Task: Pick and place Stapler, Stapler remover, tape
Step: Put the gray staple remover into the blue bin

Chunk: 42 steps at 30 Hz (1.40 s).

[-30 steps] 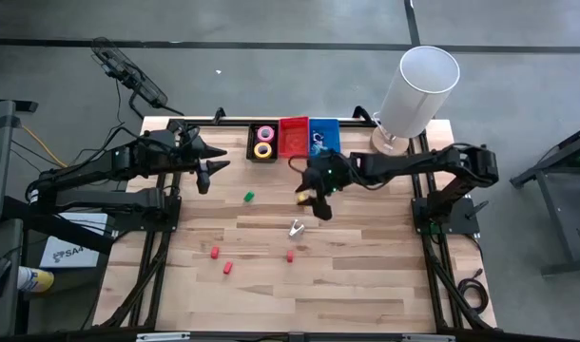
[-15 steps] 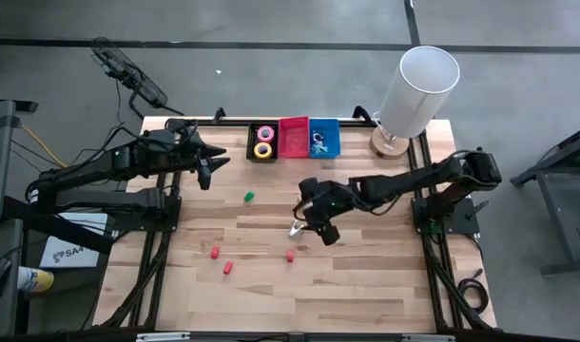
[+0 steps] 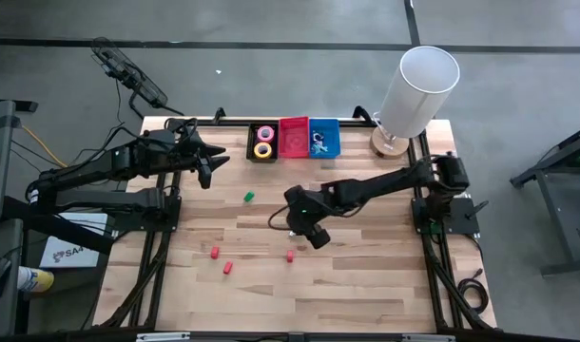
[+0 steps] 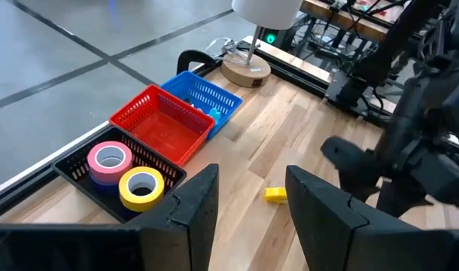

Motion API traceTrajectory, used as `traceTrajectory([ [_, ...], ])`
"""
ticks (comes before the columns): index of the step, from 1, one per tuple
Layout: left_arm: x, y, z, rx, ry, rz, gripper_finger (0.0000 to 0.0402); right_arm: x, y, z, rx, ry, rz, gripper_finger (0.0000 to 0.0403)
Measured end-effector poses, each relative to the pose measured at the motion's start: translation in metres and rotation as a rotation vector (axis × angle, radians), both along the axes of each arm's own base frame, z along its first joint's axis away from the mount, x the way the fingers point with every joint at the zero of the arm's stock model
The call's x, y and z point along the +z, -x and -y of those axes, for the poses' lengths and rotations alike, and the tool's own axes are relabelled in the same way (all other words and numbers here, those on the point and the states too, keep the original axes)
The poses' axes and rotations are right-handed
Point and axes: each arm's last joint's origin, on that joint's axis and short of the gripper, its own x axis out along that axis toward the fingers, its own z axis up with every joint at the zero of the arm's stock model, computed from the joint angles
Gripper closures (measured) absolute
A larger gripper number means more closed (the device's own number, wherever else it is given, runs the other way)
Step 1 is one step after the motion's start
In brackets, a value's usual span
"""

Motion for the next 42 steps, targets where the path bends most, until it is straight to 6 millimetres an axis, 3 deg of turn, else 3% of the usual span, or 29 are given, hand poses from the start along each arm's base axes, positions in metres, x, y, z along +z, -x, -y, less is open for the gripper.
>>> traceTrajectory([
  [7, -0.003, 0.001, 0.001, -0.037, 0.011, -0.032, 0.025, -0.01, -0.034, -0.003, 0.076, 0.06, -0.124, 0.0136],
  [13, -0.007, 0.002, 0.002, -0.037, 0.023, -0.076, 0.025, -0.029, -0.045, -0.004, 0.1, 0.079, -0.273, 0.0136],
  [20, -0.011, 0.004, 0.002, -0.038, 0.032, -0.119, 0.025, -0.05, -0.047, -0.003, 0.089, 0.111, -0.356, 0.0137],
  [30, -0.012, 0.005, 0.002, -0.047, 0.025, -0.137, 0.025, -0.056, -0.04, -0.001, 0.082, 0.128, -0.439, 0.014],
  [42, -0.012, 0.005, 0.003, -0.057, 0.027, -0.137, 0.025, -0.056, -0.039, -0.001, 0.055, 0.123, -0.451, 0.0206],
])
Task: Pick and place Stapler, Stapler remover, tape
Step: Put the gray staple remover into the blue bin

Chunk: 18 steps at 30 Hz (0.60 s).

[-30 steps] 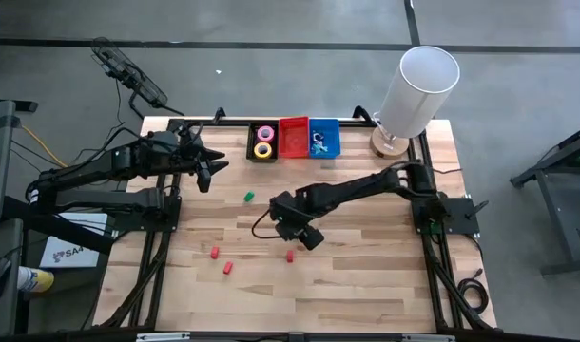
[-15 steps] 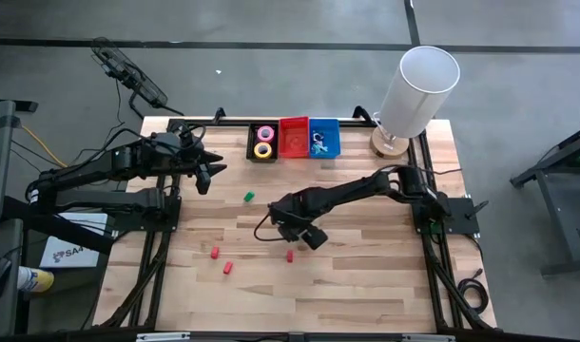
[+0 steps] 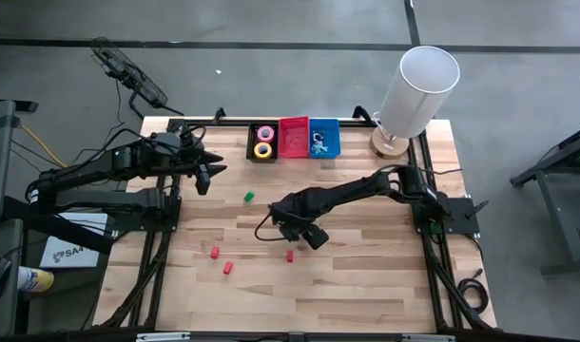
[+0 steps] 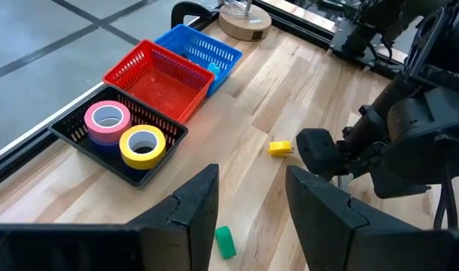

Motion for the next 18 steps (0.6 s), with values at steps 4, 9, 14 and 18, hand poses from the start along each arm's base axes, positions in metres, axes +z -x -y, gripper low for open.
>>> traceTrajectory([
  [4, 0.0, 0.0, 0.0, 0.0, 0.0, 0.0, 0.025, -0.0001, 0.0009, 0.0015, -0.021, 0.045, -0.007, 0.0241],
  [9, 0.0, 0.0, 0.0001, -0.002, 0.001, 0.001, 0.025, 0.0, 0.0018, 0.0017, -0.068, 0.045, -0.016, 0.0287],
  [14, 0.0, -0.0001, 0.0003, -0.011, 0.005, 0.002, 0.025, 0.0002, 0.0027, 0.002, -0.175, 0.03, -0.025, 0.0312],
  [18, 0.0, -0.0001, 0.0003, -0.011, 0.005, 0.002, 0.025, 0.0, 0.0042, 0.002, -0.292, 0.008, -0.043, 0.0311],
])
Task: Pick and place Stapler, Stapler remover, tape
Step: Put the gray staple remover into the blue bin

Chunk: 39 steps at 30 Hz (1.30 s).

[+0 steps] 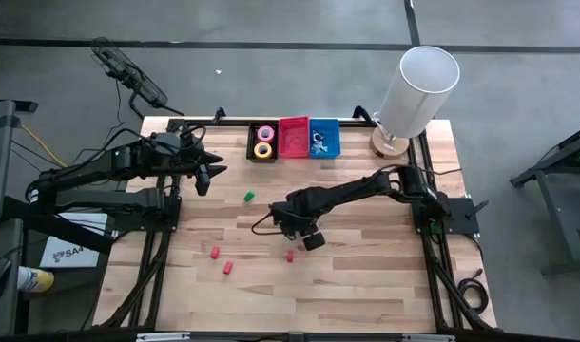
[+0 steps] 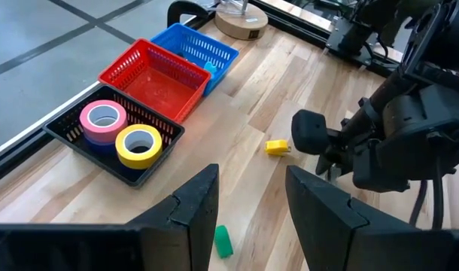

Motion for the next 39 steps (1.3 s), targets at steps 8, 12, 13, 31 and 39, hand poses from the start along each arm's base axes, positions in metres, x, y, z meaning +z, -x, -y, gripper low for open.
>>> traceTrajectory([
  [8, 0.0, 0.0, 0.0, -0.012, 0.006, 0.002, 0.025, 0.001, 0.005, 0.002, -0.319, -0.097, -0.062, 0.0312],
  [12, 0.0, 0.0, 0.001, -0.027, 0.014, 0.003, 0.025, 0.003, 0.007, 0.001, -0.462, -0.203, -0.111, 0.0312],
  [13, 0.0, 0.0, 0.001, -0.033, 0.017, 0.004, 0.025, 0.004, 0.008, 0.0, -0.493, -0.219, -0.12, 0.0312],
  [31, 0.0, -0.001, 0.003, -0.108, 0.006, -0.001, 0.025, 0.079, 0.035, 0.033, -0.913, -0.194, -0.008, 0.0312],
  [39, 0.001, -0.001, 0.004, -0.165, 0.013, 0.01, 0.025, 0.11, 0.055, 0.074, -1.105, -0.113, 0.089, 0.0312],
])
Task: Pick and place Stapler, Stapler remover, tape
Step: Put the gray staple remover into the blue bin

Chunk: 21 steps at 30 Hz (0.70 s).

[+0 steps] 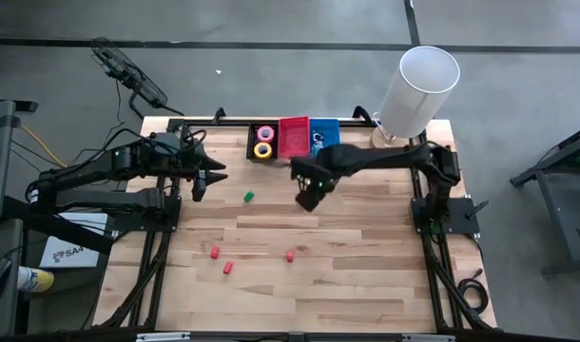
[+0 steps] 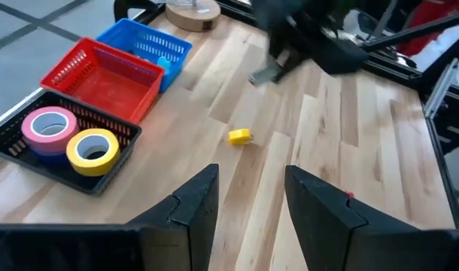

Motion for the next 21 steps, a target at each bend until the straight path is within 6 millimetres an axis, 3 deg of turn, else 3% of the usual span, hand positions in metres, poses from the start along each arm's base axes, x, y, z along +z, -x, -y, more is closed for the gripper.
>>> traceTrajectory([
  [21, 0.0, 0.0, 0.0, -0.003, -0.01, -0.002, 0.025, 0.006, 0.027, 0.136, -0.415, 0.167, 0.111, 0.0311],
])
